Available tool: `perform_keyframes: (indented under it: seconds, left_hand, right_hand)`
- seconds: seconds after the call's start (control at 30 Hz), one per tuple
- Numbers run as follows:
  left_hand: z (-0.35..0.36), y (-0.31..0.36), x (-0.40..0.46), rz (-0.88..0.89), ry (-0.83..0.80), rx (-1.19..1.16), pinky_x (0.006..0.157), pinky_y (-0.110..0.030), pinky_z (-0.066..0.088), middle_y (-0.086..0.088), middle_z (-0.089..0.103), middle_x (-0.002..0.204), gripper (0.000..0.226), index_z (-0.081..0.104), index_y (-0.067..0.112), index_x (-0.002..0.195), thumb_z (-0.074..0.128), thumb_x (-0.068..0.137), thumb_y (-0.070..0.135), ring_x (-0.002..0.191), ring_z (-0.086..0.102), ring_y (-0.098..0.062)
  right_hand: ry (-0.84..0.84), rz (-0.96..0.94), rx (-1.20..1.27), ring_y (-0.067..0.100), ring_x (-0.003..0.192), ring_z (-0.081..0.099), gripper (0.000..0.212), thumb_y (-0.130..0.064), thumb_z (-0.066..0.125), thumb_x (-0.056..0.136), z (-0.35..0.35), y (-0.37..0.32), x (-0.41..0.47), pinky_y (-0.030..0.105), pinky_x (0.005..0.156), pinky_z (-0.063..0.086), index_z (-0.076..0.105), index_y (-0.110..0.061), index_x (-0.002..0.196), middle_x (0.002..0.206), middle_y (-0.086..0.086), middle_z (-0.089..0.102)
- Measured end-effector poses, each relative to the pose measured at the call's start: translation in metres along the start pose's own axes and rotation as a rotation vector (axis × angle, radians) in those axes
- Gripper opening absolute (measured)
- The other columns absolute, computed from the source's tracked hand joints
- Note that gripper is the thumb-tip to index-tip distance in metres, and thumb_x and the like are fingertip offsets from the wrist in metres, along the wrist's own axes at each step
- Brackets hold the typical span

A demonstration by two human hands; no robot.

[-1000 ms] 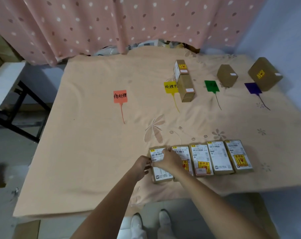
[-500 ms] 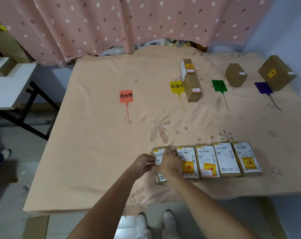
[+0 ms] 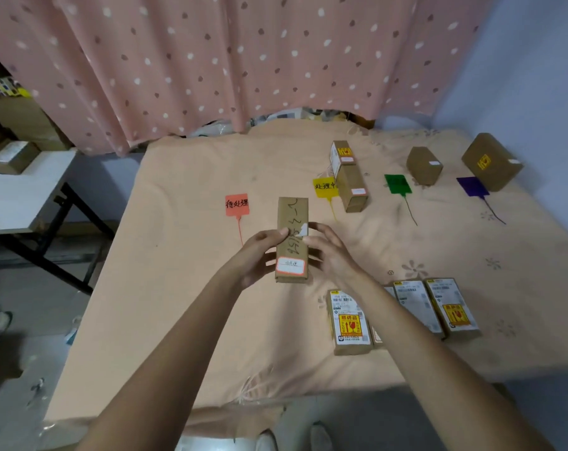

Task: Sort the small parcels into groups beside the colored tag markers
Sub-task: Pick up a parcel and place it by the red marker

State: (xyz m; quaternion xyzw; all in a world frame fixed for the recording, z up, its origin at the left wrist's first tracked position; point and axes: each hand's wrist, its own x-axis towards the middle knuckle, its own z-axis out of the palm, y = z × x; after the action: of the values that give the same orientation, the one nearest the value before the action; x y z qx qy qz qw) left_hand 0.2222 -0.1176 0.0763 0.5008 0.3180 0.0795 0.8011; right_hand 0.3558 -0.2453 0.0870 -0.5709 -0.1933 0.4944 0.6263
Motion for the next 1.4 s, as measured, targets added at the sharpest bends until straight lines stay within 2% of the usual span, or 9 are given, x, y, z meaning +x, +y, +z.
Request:
perform_keyframes:
  seconds: [0.07,0.2,0.5,0.63,0.83,0.93,1.1,1.23,1.4]
  left_hand:
    - [0.003,0.010,0.002,0.043,0.020,-0.008,0.066,-0.024,0.052,-0.009,0.066,0.114,0.085,0.046,0.001,0.135,0.078,0.072,0.049,0.088,0.064,-0.021]
    - [0.008,0.024,0.004,0.111,-0.003,-0.019,0.083,-0.035,0.051,-0.019,0.060,0.132,0.091,0.044,0.003,0.137,0.081,0.068,0.050,0.099,0.062,-0.027]
    - [0.005,0.028,0.008,0.132,-0.054,-0.031,0.085,-0.037,0.051,-0.016,0.064,0.127,0.093,0.044,0.002,0.137,0.082,0.066,0.049,0.102,0.062,-0.028]
    - [0.011,0.026,0.015,0.111,-0.036,-0.043,0.083,-0.035,0.051,-0.009,0.068,0.114,0.089,0.047,0.002,0.135,0.081,0.066,0.047,0.096,0.063,-0.026]
    - [0.022,0.017,0.046,0.071,-0.003,-0.056,0.074,-0.028,0.051,-0.008,0.068,0.107,0.085,0.049,-0.003,0.132,0.076,0.071,0.049,0.092,0.063,-0.023]
    - [0.018,0.015,0.067,0.056,0.080,-0.106,0.071,-0.029,0.052,-0.014,0.064,0.121,0.091,0.038,0.000,0.137,0.081,0.069,0.042,0.104,0.063,-0.023]
    - [0.005,0.025,0.101,0.080,0.187,-0.023,0.066,-0.021,0.053,-0.009,0.071,0.100,0.035,0.058,0.004,0.114,0.069,0.087,0.023,0.084,0.072,-0.012]
    - [-0.015,0.041,0.142,0.114,0.338,0.023,0.083,-0.033,0.054,-0.016,0.072,0.108,0.050,0.066,0.004,0.114,0.073,0.079,0.038,0.099,0.070,-0.026]
    - [-0.041,0.055,0.192,0.094,0.452,0.009,0.085,-0.039,0.053,-0.017,0.072,0.108,0.041,0.070,0.008,0.112,0.067,0.082,0.036,0.098,0.069,-0.029]
  right_hand:
    - [0.008,-0.047,-0.023,0.022,0.096,0.070,0.055,-0.030,0.071,0.073,0.004,-0.013,-0.001,0.036,0.089,0.052,0.055,-0.024,0.125,0.105,0.005,0.074]
    - [0.042,-0.102,-0.044,0.023,0.100,0.070,0.057,-0.033,0.072,0.074,0.011,-0.029,-0.005,0.031,0.079,0.053,0.055,-0.025,0.128,0.113,0.008,0.072]
    - [0.097,-0.152,-0.058,0.026,0.104,0.069,0.052,-0.032,0.072,0.074,0.016,-0.032,-0.008,0.036,0.090,0.053,0.058,-0.027,0.123,0.115,0.010,0.072]
    - [0.131,-0.147,-0.056,0.027,0.106,0.068,0.058,-0.036,0.075,0.070,0.009,-0.029,-0.005,0.039,0.093,0.052,0.059,-0.026,0.124,0.114,0.010,0.072]
    - [0.144,-0.039,-0.052,0.018,0.080,0.071,0.048,-0.026,0.073,0.083,-0.013,-0.018,0.021,0.028,0.066,0.053,0.056,-0.025,0.128,0.101,0.007,0.074]
    - [0.158,-0.002,-0.024,0.021,0.082,0.070,0.041,-0.025,0.071,0.086,-0.020,-0.015,0.052,0.031,0.069,0.052,0.058,-0.025,0.124,0.103,0.008,0.074]
    - [0.153,0.040,-0.069,0.024,0.087,0.072,0.044,-0.030,0.074,0.081,-0.019,-0.021,0.126,0.039,0.078,0.054,0.058,-0.026,0.122,0.098,0.006,0.076]
    - [0.122,0.076,-0.093,0.018,0.081,0.072,0.036,-0.027,0.072,0.085,-0.011,-0.026,0.189,0.029,0.068,0.055,0.059,-0.024,0.119,0.097,0.004,0.074]
    - [0.117,0.121,-0.213,0.018,0.089,0.073,0.040,-0.038,0.073,0.080,-0.002,-0.017,0.267,0.035,0.077,0.059,0.065,-0.019,0.115,0.104,0.001,0.074]
